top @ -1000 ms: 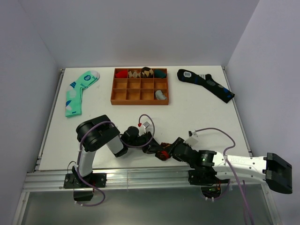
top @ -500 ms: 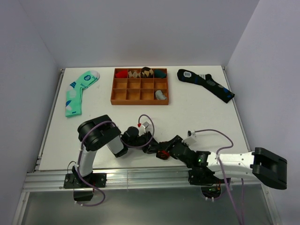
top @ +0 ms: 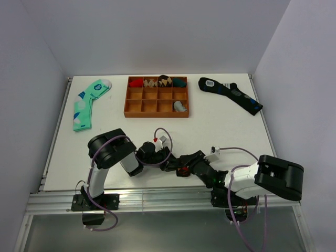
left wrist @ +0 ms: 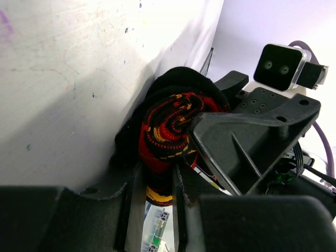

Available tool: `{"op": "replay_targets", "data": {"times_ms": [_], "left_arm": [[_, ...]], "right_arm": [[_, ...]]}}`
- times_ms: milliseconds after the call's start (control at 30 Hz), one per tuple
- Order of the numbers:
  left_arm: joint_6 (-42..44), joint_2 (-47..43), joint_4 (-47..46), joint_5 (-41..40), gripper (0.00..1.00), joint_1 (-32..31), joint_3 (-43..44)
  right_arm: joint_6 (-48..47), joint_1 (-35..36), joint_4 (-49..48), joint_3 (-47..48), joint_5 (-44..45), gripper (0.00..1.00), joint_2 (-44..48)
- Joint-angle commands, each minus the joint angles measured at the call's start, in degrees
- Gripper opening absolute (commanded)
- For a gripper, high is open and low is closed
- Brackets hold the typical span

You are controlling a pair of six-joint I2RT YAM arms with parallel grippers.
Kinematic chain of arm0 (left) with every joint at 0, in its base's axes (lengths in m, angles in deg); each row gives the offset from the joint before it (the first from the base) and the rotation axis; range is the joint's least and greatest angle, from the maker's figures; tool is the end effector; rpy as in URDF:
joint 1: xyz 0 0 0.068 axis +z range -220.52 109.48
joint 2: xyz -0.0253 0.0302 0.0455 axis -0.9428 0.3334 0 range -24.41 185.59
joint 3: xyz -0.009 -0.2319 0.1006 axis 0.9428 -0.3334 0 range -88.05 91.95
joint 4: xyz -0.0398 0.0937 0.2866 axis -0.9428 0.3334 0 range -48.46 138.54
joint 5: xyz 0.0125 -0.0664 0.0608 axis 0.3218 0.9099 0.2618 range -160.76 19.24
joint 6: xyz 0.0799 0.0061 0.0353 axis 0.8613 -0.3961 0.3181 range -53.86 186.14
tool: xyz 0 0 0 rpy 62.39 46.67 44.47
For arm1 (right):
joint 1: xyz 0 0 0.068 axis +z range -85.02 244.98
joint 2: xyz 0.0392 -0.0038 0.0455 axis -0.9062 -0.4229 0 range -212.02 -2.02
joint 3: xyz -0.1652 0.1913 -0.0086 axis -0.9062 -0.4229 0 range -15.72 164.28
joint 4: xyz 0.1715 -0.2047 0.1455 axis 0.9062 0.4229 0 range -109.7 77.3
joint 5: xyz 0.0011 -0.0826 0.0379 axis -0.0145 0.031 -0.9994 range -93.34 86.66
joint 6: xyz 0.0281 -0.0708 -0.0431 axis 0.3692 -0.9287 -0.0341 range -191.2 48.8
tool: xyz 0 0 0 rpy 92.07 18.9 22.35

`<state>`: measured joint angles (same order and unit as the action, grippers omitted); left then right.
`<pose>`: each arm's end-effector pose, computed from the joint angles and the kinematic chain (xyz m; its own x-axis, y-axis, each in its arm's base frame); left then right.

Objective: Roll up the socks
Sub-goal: Roll the sock at the center of the board.

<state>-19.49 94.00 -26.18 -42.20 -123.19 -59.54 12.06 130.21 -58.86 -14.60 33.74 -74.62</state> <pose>0.1694 -0.2833 -0.0162 -0.9815 -0.1573 0.1094 -0.1546 0.3130 -0.9371 0.1309 0.1721 0.0170 -0.5337 0.7344 -0.4192 0.1625 0.5756 0.8014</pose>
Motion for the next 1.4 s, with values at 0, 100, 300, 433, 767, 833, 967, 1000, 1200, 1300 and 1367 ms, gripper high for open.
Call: {"op": "replay_targets", "data": {"times_ms": [0, 100, 300, 433, 767, 833, 967, 1000, 1200, 1300, 1367], "left_arm": [[5.6, 8.8, 23.2, 0.3, 0.0, -5.8, 2.4], [5.6, 9.6, 22.5, 1.0, 0.0, -5.2, 2.4], [8.4, 8.7, 25.2, 1.2, 0.01, -2.6, 1.5], [10.5, 7.5, 28.6, 1.2, 0.0, -0.3, 1.3], [13.3, 6.1, 33.0, 1.4, 0.0, 1.5, 3.4], [13.3, 6.1, 33.0, 1.6, 0.0, 1.6, 3.6], [13.8, 6.1, 33.1, 2.0, 0.0, 2.0, 3.7], [13.7, 6.1, 33.1, 2.0, 0.0, 2.0, 3.7], [13.6, 6.7, 31.8, 3.2, 0.0, 2.3, 3.8], [13.3, 7.6, 31.0, 3.8, 0.0, 2.2, 4.1], [13.2, 7.9, 30.8, 4.0, 0.0, 2.1, 4.4]], "right_arm": [[2.2, 0.9, -5.3, -8.1, -17.5, 0.54, -3.1], [1.0, 0.9, -7.5, -10.6, -18.0, 0.58, -1.1], [-2.5, 0.9, 0.2, -10.7, -18.9, 0.6, 8.9], [-2.7, 1.0, 8.3, -12.7, -19.4, 0.6, 19.1], [-0.4, 1.0, 38.7, -12.1, -19.7, 0.6, 46.8], [0.1, 1.0, 42.1, -11.6, -19.9, 0.6, 47.2], [-0.2, 1.0, 39.4, -10.1, -21.5, 0.61, 38.1], [-0.1, 1.0, 37.7, -9.9, -22.0, 0.6, 35.6], [2.6, 1.0, 17.9, -12.0, -21.6, 0.61, 18.1], [2.5, 1.1, 13.6, -11.2, -21.3, 0.61, 13.0], [3.0, 1.1, 9.0, -11.9, -21.4, 0.6, 9.5]]}}
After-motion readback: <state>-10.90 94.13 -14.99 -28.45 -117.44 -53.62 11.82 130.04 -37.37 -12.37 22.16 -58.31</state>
